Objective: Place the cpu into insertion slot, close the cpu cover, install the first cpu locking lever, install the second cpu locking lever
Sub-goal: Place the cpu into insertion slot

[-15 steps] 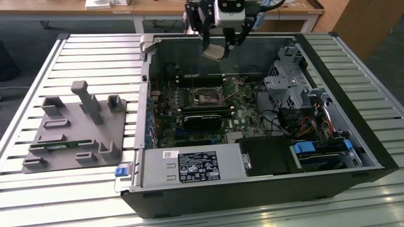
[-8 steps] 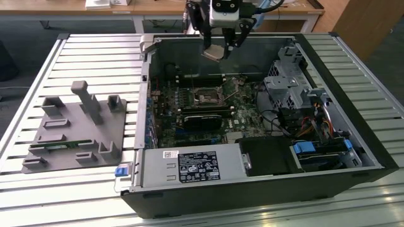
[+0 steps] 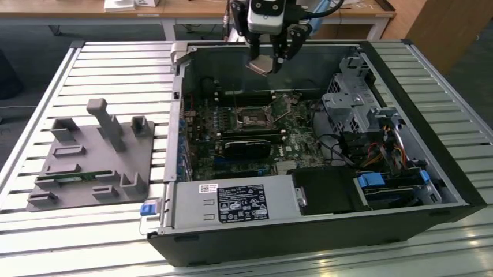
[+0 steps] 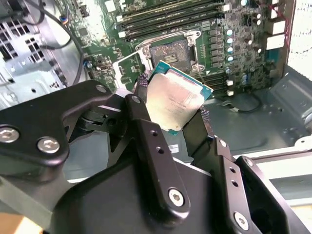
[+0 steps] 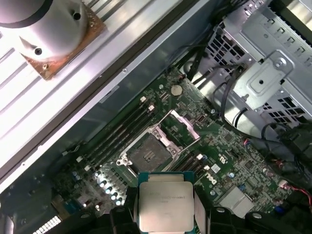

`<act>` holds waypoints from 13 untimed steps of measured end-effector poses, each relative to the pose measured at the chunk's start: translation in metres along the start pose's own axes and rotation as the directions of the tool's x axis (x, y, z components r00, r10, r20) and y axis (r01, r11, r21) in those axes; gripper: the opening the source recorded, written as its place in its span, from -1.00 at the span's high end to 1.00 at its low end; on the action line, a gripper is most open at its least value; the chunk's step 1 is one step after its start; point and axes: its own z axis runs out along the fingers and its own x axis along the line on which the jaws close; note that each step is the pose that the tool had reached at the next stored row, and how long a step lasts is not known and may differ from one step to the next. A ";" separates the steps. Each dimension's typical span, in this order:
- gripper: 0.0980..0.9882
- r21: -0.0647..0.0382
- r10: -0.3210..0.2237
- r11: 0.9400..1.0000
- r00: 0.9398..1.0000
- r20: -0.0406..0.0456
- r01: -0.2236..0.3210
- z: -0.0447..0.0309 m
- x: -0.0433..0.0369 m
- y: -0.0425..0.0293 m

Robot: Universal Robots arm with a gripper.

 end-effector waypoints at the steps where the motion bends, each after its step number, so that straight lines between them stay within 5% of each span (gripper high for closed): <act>1: 0.00 0.000 0.014 1.000 1.000 0.001 -0.014 0.0001 0.0000 -0.0001; 13: 0.00 -0.004 0.166 0.986 0.986 0.015 -0.166 0.0017 0.0003 -0.0003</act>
